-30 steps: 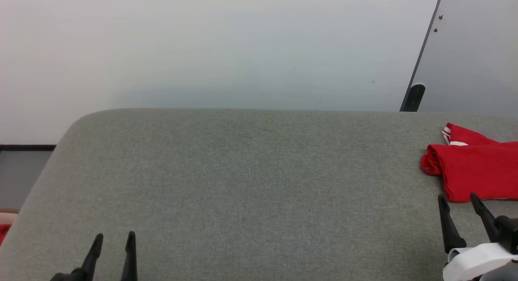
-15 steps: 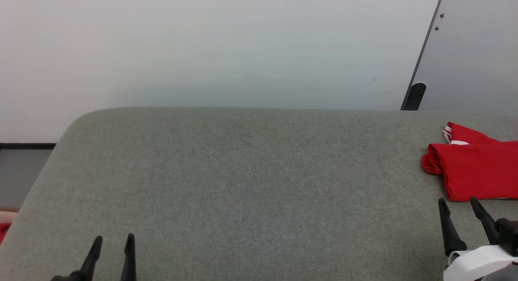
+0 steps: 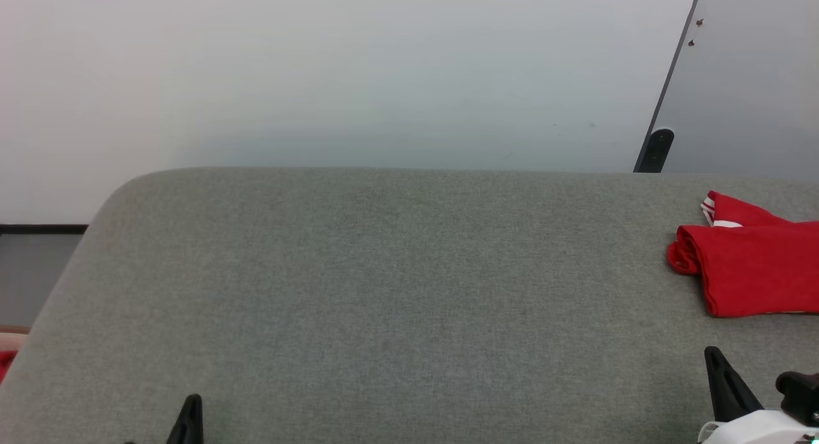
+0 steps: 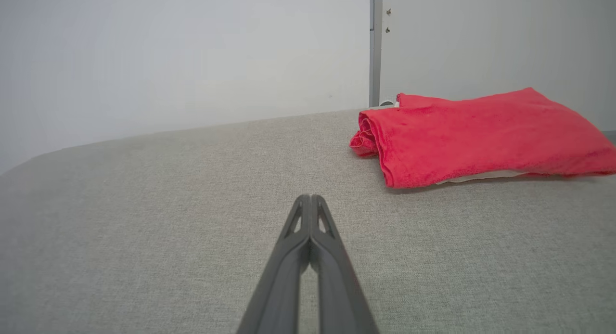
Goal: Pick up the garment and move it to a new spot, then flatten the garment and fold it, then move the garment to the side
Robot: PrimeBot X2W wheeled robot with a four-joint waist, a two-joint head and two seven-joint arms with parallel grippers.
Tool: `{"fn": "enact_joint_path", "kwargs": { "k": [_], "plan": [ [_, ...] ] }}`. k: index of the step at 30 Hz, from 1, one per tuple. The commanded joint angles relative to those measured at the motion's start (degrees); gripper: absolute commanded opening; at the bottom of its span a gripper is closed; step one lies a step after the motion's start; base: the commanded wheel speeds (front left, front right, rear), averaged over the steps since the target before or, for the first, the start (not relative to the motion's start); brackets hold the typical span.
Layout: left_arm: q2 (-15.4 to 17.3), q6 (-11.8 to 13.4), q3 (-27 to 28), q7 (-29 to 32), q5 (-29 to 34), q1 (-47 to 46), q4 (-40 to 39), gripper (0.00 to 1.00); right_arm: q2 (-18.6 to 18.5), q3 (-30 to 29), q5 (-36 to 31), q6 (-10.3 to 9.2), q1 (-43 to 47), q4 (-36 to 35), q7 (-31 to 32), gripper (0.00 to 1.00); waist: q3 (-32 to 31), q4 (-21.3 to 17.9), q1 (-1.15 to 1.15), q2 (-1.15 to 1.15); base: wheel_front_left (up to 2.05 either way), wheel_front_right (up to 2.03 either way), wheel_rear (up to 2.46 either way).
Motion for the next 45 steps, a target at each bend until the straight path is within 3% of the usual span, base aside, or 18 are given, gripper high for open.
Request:
{"fn": "enact_joint_path", "kwargs": {
  "k": [1,23,45],
  "plan": [
    [0.26,-0.02,0.33,0.41,-2.13,-1.67,-0.76,0.0,-0.13,-0.44,2.23,-0.01,-1.56,-1.06,0.33,0.0,0.04,-0.01,0.0,0.0,0.0,0.0,0.0],
    [-1.32,-0.07,0.4,5.76,-22.1,-5.53,0.08,0.0,1.77,-0.96,23.05,-0.02,-2.58,-2.25,3.71,0.0,0.81,-0.25,0.0,0.0,0.0,0.0,0.0],
    [-2.53,-0.13,0.59,9.93,-37.07,-8.55,0.89,0.0,3.24,-1.61,38.73,-0.04,-3.58,-2.84,6.51,0.0,1.55,-0.47,0.0,0.0,0.0,0.0,0.0]
  ]
}}
